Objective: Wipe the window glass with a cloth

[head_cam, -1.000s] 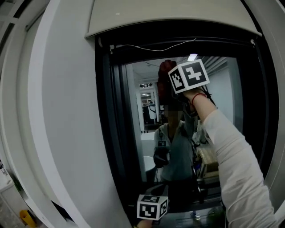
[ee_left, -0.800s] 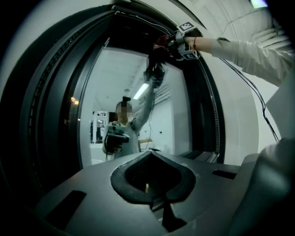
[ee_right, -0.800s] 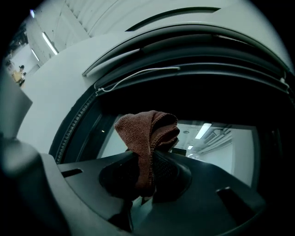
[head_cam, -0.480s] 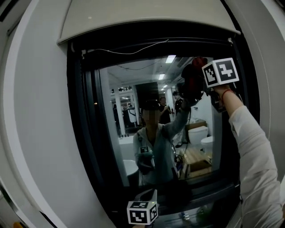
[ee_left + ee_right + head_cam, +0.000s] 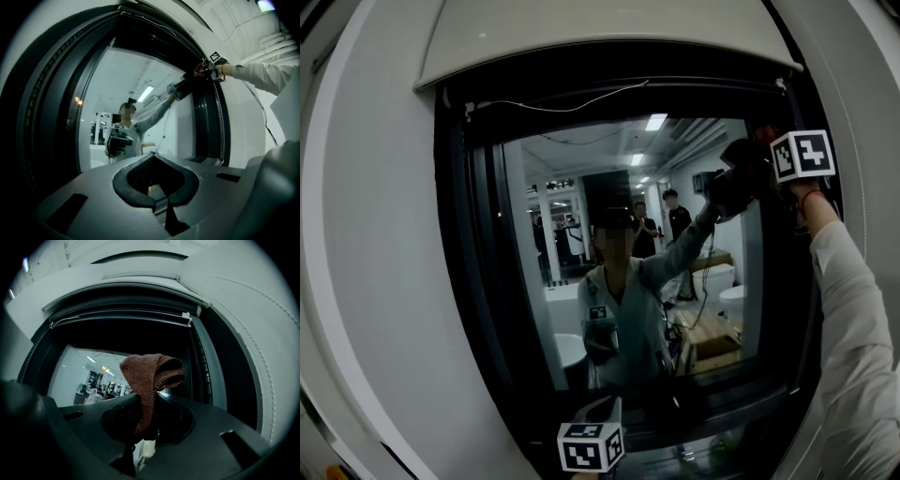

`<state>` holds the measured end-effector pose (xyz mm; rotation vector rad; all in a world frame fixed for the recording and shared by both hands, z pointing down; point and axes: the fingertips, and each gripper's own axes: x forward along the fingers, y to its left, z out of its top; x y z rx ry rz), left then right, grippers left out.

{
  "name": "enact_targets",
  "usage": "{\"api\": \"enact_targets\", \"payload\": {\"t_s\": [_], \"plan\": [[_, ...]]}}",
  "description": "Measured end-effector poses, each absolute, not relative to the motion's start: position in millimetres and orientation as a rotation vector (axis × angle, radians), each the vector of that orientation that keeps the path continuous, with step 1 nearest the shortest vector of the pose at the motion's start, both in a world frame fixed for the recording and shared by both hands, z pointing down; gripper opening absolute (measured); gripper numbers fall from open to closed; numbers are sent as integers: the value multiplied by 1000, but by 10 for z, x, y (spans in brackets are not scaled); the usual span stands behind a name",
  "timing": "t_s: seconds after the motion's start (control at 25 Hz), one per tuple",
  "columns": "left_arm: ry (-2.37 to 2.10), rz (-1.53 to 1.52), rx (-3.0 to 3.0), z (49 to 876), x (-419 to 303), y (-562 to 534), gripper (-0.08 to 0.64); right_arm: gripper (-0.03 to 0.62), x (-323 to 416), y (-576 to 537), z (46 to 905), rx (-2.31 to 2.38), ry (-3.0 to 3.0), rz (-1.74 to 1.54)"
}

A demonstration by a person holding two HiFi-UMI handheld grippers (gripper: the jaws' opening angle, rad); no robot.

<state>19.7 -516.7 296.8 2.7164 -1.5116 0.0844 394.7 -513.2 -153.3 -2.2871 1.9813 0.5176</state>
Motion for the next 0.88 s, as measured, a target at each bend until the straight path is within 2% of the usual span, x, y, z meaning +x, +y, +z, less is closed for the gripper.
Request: {"api": "enact_targets", "payload": {"t_s": [0.44,0.88], "plan": [[-1525,95,2709,2992,138,-5136,5,55,3490,-5002,-1510,-2226,2014,688],[-1573,92,2671,3082,-186,-5029,5,55,1815,-4615,-831,-1748,2381,823]]}}
